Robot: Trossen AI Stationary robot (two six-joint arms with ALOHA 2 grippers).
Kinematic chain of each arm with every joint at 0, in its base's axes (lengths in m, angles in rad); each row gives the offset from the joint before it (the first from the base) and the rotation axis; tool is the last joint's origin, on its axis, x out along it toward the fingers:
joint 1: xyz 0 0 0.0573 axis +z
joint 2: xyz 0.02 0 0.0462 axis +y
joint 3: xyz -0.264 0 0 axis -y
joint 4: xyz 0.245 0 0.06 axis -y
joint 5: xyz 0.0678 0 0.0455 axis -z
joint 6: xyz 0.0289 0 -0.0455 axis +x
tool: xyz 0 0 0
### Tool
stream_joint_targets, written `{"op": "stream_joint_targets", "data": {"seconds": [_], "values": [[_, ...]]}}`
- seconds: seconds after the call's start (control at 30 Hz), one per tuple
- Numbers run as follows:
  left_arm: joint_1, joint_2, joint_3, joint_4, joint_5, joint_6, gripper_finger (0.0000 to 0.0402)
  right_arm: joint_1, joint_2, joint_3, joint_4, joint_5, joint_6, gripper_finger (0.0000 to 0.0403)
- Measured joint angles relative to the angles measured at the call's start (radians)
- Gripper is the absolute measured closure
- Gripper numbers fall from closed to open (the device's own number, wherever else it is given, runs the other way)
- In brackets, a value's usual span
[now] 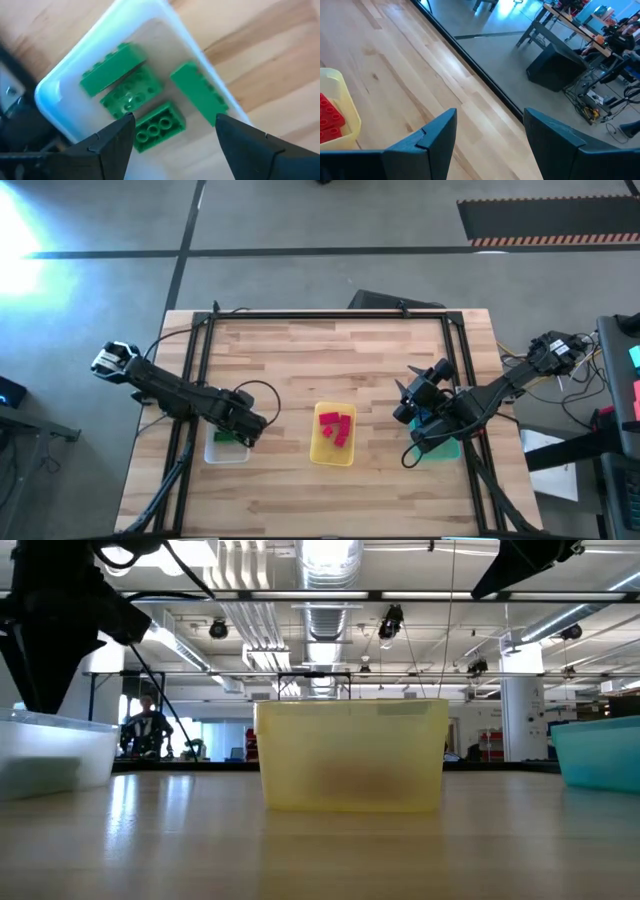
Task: Sort & place blocks by color
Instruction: Return to Home Position
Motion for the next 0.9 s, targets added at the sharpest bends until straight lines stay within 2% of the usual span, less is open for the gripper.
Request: {"op": "stream_joint_targets", "data": {"seconds": [0.1,0.23,0.33,0.4,0.5,0.73,0.9], "values": [[0.000,0.000,-0.001,0.031,-0.022,0.120,0.0144,0.000,0.000,0.000,0.000,0.001,0.000,0.0184],[-0.001,-0.008,0.024,0.083,-0.026,0.381,0.0147,0.000,0.000,-0.011,0.006,0.028,-0.012,0.0184],[0.001,-0.034,0.047,0.154,-0.106,0.555,0.0163,0.000,0.000,-0.035,0.029,0.034,-0.031,0.0184],[0.008,-0.067,0.048,0.250,-0.182,0.683,0.0180,0.000,0.000,-0.057,0.058,0.037,-0.039,0.0184],[0.022,-0.131,0.033,0.423,-0.236,0.875,0.0213,0.000,0.000,-0.086,0.139,0.041,-0.093,0.0184],[0.103,-0.278,-0.040,0.733,-0.256,1.298,0.0301,-0.003,0.000,-0.134,0.469,0.030,-0.397,0.0184],[0.188,-0.364,-0.125,0.875,-0.248,1.467,0.0355,-0.042,0.000,-0.156,0.758,-0.095,-0.709,0.0184]]}}
